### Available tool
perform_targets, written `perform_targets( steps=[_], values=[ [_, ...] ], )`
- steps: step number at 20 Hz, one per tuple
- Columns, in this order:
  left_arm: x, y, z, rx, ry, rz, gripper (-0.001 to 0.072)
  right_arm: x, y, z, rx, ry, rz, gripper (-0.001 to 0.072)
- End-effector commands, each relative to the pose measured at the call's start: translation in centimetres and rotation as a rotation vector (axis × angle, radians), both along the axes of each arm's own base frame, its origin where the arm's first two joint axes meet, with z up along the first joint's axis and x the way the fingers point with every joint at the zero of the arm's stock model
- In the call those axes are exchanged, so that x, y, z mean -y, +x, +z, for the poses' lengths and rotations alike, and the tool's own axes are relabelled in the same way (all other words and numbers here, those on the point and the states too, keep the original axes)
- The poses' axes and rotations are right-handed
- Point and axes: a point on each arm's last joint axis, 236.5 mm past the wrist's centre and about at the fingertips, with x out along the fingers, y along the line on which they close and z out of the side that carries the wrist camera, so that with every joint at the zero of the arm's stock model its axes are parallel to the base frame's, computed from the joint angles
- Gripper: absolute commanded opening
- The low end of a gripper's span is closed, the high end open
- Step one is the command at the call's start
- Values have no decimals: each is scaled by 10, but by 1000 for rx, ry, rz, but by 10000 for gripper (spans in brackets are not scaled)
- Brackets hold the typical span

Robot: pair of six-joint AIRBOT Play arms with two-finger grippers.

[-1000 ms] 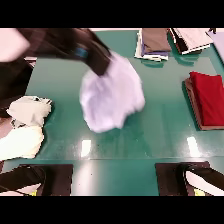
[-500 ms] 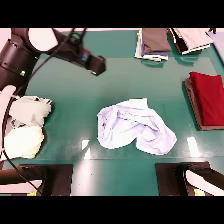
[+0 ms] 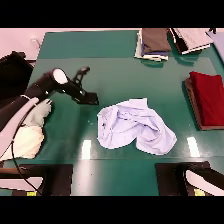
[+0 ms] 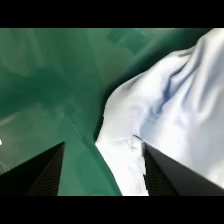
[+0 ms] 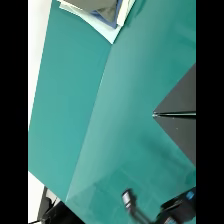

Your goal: Fold the shirts.

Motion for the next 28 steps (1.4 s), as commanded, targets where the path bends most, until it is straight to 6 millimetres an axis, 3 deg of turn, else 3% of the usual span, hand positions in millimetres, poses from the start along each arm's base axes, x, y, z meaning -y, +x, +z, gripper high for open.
perform_targets(
  steps=[1,5,7,8,10,12,15,17,20,21,22,23,25,28],
  values=[
    [28,-15,-35,-60,-43,4,551,0,-2,-3,-16,-5,5,19],
    [49,-19,-41,-40,-53,-14,539,-1,-5,-9,-41,-10,10,20],
    [45,-11,-35,-31,-58,-4,121,-1,-8,-14,-63,-20,16,19],
    [40,-5,-26,-28,-67,4,24,-1,-11,-19,-86,-32,22,19],
    [22,24,4,28,-93,50,25,-1,-17,-43,-176,-55,43,19],
    [-5,58,45,124,-123,119,24,0,-23,-91,-327,-70,56,19],
    [-56,92,95,259,-106,201,25,29,-26,-186,-540,-140,-48,19],
    [-90,102,108,316,-44,232,25,46,-36,-253,-667,-138,-123,20],
    [-119,98,99,306,49,230,25,68,-58,-346,-841,-72,-217,22],
    [-124,96,96,301,76,222,25,75,-70,-376,-921,-54,-247,117],
    [-125,95,95,297,79,219,25,78,-82,-404,-1002,-26,-263,391],
    [-125,95,96,298,79,219,25,73,-89,-423,-1064,30,-269,487],
    [-125,96,96,299,78,220,24,56,-86,-451,-1120,147,-247,486],
    [-125,95,95,295,79,218,25,34,-68,-477,-1140,242,-233,483]
  ],
)
